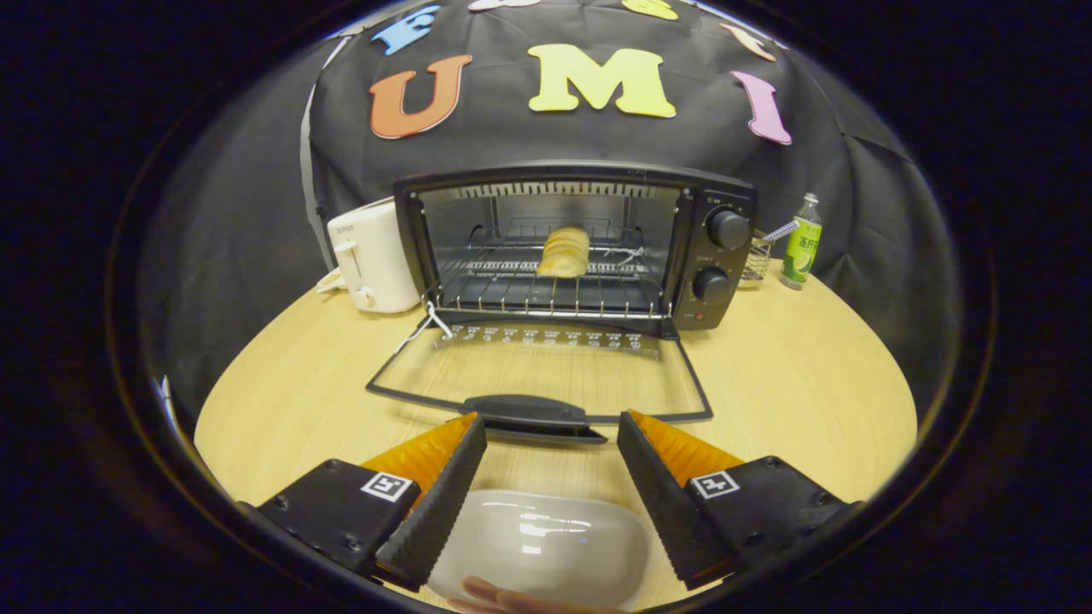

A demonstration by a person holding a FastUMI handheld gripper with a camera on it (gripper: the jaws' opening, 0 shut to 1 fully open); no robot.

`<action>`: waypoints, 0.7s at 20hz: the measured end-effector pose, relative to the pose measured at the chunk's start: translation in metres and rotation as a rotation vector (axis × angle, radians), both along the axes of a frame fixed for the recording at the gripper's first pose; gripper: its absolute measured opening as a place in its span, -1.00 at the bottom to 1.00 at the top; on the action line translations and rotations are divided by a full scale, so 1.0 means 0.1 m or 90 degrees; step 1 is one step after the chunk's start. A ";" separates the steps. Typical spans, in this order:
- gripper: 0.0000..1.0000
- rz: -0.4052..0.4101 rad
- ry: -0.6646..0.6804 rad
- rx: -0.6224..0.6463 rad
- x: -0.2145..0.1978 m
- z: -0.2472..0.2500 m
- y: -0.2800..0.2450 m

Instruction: Open the toaster oven, put the food inside, and close the toaster oven door.

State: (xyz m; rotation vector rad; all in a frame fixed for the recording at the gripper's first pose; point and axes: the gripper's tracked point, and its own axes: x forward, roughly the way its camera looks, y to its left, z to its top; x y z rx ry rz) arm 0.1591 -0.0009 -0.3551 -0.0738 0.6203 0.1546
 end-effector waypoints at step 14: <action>1.00 -0.020 0.060 -0.035 0.05 -0.36 0.07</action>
